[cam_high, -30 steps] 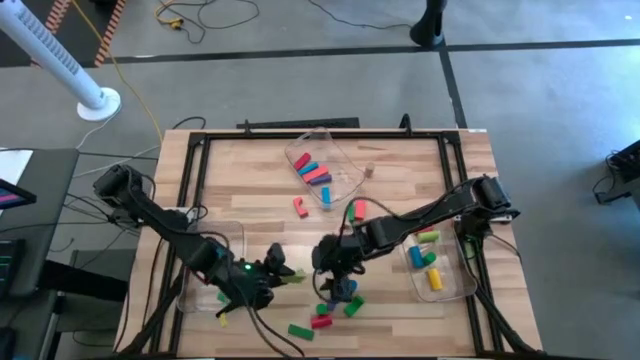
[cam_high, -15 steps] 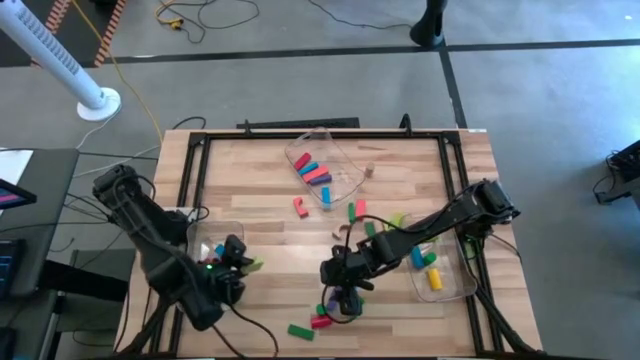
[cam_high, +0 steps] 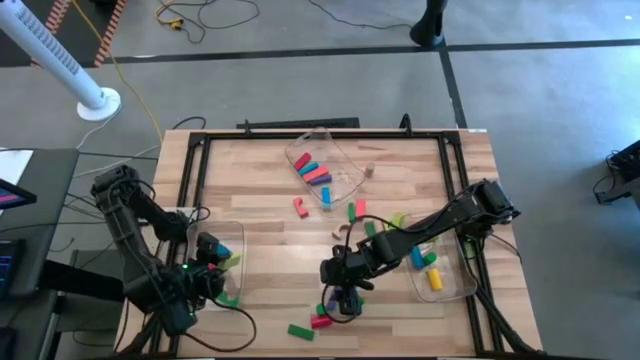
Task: Sort blocks by size
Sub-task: Put the light green arc block into the left transparent bin, then put the green rectangular block into the top transparent bin
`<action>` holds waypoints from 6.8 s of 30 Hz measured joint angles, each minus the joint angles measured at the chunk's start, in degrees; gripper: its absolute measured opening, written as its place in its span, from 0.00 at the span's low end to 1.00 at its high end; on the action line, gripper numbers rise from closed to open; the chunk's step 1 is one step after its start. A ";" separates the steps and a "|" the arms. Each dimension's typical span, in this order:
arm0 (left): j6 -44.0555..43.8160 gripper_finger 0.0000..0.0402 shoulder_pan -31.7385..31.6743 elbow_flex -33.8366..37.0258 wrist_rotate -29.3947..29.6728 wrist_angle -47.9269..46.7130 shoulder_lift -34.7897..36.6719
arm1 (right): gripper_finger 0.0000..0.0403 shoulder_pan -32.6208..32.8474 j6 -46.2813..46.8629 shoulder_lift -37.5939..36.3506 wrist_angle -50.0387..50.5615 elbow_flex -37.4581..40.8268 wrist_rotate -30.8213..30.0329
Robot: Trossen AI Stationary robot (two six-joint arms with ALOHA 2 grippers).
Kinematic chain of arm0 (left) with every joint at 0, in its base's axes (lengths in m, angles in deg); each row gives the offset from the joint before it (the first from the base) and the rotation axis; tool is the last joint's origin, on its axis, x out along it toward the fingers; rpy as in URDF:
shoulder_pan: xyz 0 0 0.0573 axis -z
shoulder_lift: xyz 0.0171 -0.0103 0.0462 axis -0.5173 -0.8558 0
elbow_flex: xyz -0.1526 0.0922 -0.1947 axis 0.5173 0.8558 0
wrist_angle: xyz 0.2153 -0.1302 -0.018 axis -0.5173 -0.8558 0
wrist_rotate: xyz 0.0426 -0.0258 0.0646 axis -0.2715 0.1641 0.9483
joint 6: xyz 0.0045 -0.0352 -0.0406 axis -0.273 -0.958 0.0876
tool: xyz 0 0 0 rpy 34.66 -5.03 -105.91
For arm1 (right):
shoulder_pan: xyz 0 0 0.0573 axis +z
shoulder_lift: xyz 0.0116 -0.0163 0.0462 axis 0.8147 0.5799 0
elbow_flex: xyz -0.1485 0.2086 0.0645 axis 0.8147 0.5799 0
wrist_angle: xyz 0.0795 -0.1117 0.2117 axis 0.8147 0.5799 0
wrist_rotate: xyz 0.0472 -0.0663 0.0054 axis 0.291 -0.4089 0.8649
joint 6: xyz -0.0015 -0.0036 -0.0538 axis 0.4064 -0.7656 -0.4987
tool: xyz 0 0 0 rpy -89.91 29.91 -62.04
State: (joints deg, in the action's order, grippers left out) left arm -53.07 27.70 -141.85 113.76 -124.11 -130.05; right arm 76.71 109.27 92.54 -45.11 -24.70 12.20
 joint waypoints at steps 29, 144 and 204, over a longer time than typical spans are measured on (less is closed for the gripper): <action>-18.28 0.35 2.47 24.48 -9.23 14.17 10.76 | 0.57 3.89 2.65 0.02 3.29 0.00 -2.83; 34.45 0.55 -15.48 21.49 -6.69 75.67 1.77 | 0.57 15.76 7.45 0.04 6.93 0.00 -8.90; 21.32 0.55 -19.17 21.51 -30.13 92.30 -18.24 | 0.57 21.25 18.26 0.04 8.29 0.02 -13.67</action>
State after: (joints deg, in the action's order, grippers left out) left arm -31.74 8.53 -120.34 83.63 -31.80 -148.29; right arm 97.96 127.54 92.58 -36.81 -24.68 -1.47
